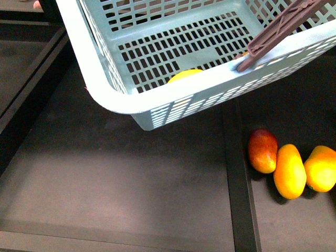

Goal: Pick lemon and mango into basket

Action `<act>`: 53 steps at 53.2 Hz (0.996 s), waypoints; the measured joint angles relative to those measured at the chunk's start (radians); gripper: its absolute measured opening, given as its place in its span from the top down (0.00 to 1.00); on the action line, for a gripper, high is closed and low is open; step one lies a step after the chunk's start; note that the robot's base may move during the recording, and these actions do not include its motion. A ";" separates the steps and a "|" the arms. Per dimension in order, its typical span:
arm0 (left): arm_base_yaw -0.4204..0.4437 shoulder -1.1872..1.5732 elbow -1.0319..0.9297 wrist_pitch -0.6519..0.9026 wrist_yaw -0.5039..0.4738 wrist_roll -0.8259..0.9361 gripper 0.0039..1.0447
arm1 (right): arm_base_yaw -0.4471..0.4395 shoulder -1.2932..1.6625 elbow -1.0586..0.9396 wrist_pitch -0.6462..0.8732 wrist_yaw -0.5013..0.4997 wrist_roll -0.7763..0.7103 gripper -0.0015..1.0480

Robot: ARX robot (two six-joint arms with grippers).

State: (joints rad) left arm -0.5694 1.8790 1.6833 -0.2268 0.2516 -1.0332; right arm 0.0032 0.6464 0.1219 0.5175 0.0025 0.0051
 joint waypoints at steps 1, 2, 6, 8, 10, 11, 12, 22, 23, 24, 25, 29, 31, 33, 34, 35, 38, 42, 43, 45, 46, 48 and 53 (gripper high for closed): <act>0.000 0.000 0.000 0.000 0.000 0.000 0.95 | 0.000 -0.010 -0.005 -0.004 0.000 0.000 0.98; 0.000 0.000 0.000 0.000 0.000 0.000 0.95 | 0.000 -0.016 -0.009 -0.008 0.000 0.000 0.98; 0.000 0.000 0.000 0.000 0.000 0.000 0.95 | 0.000 -0.049 -0.026 -0.025 0.000 0.000 0.98; 0.000 0.000 0.000 0.000 0.000 0.000 0.95 | 0.000 -0.061 -0.032 -0.032 0.000 0.000 0.98; 0.000 0.000 0.000 0.000 0.000 0.000 0.95 | 0.000 -0.074 -0.037 -0.039 0.000 0.000 0.98; 0.000 0.000 0.000 0.000 -0.001 0.000 0.95 | 0.000 -0.082 -0.040 -0.044 0.000 0.000 0.98; 0.000 0.000 0.000 0.000 -0.001 0.000 0.95 | 0.000 -0.090 -0.043 -0.048 0.000 0.000 0.98; 0.000 0.000 0.000 0.000 -0.001 0.000 0.95 | 0.000 -0.163 -0.067 -0.096 0.000 0.000 0.98; 0.000 0.000 0.000 0.000 -0.001 0.000 0.95 | 0.000 -0.171 -0.070 -0.102 0.000 0.000 0.98; 0.000 0.000 0.000 0.000 -0.001 0.000 0.95 | 0.000 -0.182 -0.072 -0.110 0.000 0.000 0.98; 0.000 0.000 0.000 0.000 -0.001 0.000 0.95 | 0.000 -0.190 -0.074 -0.116 0.000 0.000 0.98; 0.000 0.000 0.000 0.000 0.000 0.000 0.95 | 0.000 -0.232 -0.085 -0.148 0.000 0.000 0.98; 0.000 0.000 0.000 0.000 0.000 0.000 0.95 | 0.000 -0.238 -0.095 -0.138 0.000 0.000 0.98; 0.000 0.000 0.000 0.000 0.000 0.000 0.95 | 0.000 -0.248 -0.104 -0.128 0.000 0.000 0.98; 0.000 0.000 0.000 0.000 -0.001 0.000 0.95 | 0.000 -0.251 -0.104 -0.132 -0.002 0.000 0.98; 0.000 0.000 0.000 0.000 0.000 0.000 0.95 | 0.000 -0.258 -0.104 -0.134 0.001 0.000 0.98; 0.000 0.000 0.000 0.000 0.000 0.000 0.95 | 0.000 -0.277 -0.104 -0.151 -0.003 0.000 0.98; 0.000 0.000 0.000 0.000 -0.001 0.000 0.95 | 0.000 -0.317 -0.105 -0.186 -0.002 0.000 0.98; 0.000 0.000 0.000 0.000 -0.001 0.000 0.95 | 0.000 -0.326 -0.105 -0.195 -0.002 0.000 0.98; 0.000 0.000 0.000 0.000 -0.001 0.000 0.95 | 0.000 -0.336 -0.105 -0.205 -0.002 0.000 0.98; 0.000 0.000 0.000 0.000 -0.001 0.000 0.95 | 0.000 -0.343 -0.105 -0.212 -0.001 -0.001 0.98; 0.000 0.000 0.000 0.000 -0.001 0.000 0.95 | 0.000 -0.353 -0.105 -0.224 -0.001 0.000 0.98; 0.000 0.000 0.000 0.000 -0.001 0.000 0.95 | 0.000 -0.386 -0.104 -0.257 -0.001 -0.001 0.98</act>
State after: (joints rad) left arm -0.5694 1.8790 1.6833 -0.2268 0.2508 -1.0332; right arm 0.0032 0.2600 0.0177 0.2607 0.0013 0.0044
